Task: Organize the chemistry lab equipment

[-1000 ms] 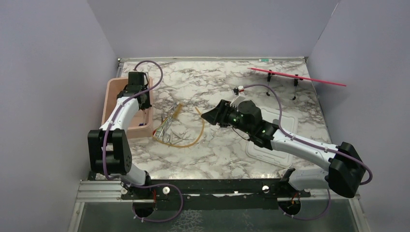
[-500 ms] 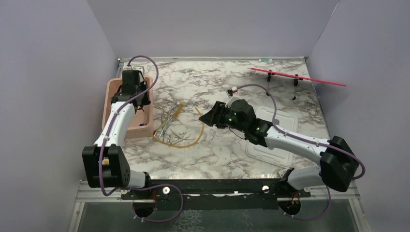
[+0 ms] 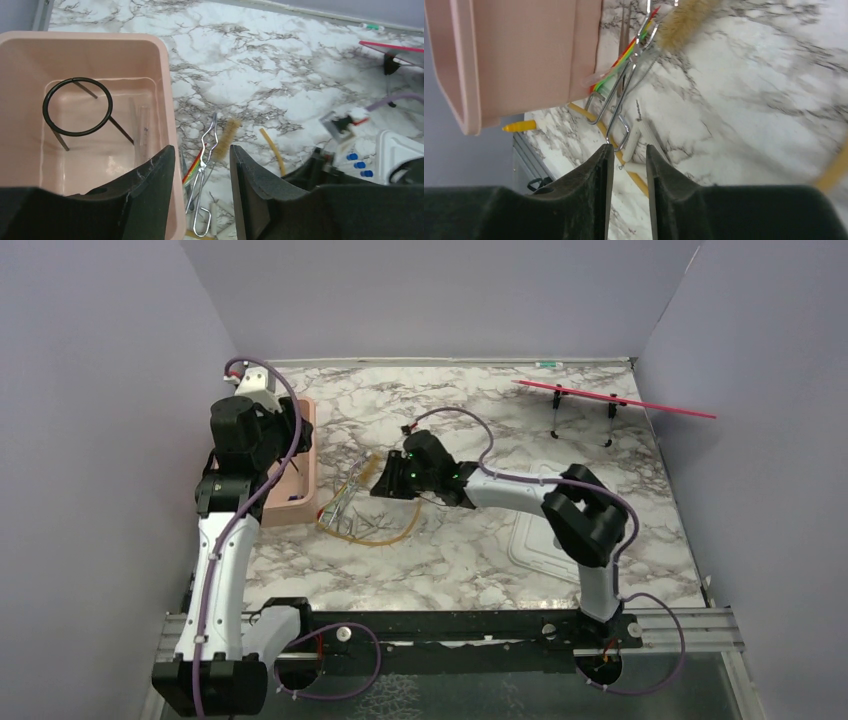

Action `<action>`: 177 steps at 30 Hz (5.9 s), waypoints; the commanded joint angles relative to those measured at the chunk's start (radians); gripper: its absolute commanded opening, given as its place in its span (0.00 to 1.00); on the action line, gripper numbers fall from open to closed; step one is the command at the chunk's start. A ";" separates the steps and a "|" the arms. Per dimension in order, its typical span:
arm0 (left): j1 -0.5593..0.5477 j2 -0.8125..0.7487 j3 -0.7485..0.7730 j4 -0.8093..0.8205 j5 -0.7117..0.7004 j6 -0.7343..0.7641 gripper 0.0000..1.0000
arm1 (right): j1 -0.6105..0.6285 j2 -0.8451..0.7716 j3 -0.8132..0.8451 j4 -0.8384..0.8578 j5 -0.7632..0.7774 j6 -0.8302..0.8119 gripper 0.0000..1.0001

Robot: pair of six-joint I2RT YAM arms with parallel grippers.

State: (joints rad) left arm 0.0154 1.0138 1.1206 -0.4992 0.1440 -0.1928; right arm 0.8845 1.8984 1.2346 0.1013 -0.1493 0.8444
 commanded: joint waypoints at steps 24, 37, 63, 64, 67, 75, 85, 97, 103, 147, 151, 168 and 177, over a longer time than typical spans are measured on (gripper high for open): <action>-0.145 -0.160 -0.059 -0.035 -0.034 -0.068 0.53 | 0.079 0.481 0.501 -0.166 -0.034 0.054 0.30; -0.146 -0.155 -0.067 -0.038 -0.037 -0.070 0.54 | 0.079 0.531 0.537 -0.164 -0.041 0.096 0.26; -0.146 -0.085 -0.059 0.011 0.192 -0.233 0.64 | -0.058 -0.136 -0.055 0.242 -0.092 -0.042 0.01; -0.146 -0.080 -0.062 0.026 0.217 -0.245 0.64 | -0.068 -0.161 -0.073 0.256 -0.110 -0.053 0.01; -0.146 -0.066 -0.082 0.098 0.343 -0.294 0.65 | -0.083 -0.227 -0.098 0.266 -0.153 -0.104 0.01; -0.147 -0.037 -0.221 0.411 0.569 -0.512 0.66 | -0.089 -0.345 -0.121 0.331 -0.336 -0.172 0.01; -0.202 -0.027 -0.269 0.539 0.589 -0.574 0.39 | -0.088 -0.328 -0.086 0.368 -0.450 -0.120 0.01; -0.212 -0.024 -0.185 0.377 0.494 -0.426 0.00 | -0.089 -0.348 -0.088 0.338 -0.439 -0.141 0.32; -0.209 0.021 0.028 0.054 0.252 -0.153 0.00 | -0.089 -0.486 -0.122 0.109 -0.151 -0.224 0.61; 0.036 0.686 0.257 -0.180 -0.066 0.210 0.00 | -0.088 -0.607 -0.261 -0.071 -0.018 -0.212 0.60; 0.061 0.698 0.231 -0.171 -0.063 0.171 0.12 | -0.089 -0.613 -0.273 -0.061 -0.025 -0.199 0.60; 0.112 0.629 0.243 -0.147 0.077 0.079 0.30 | -0.089 -0.608 -0.289 -0.071 -0.004 -0.202 0.60; 0.109 0.429 0.255 -0.164 0.060 0.009 0.40 | -0.088 -0.435 -0.228 -0.181 0.008 -0.236 0.57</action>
State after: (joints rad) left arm 0.1242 1.5669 1.3560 -0.6716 0.1799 -0.1364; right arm 0.7921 1.3746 0.9604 -0.0002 -0.1520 0.6308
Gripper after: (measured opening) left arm 0.378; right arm 0.581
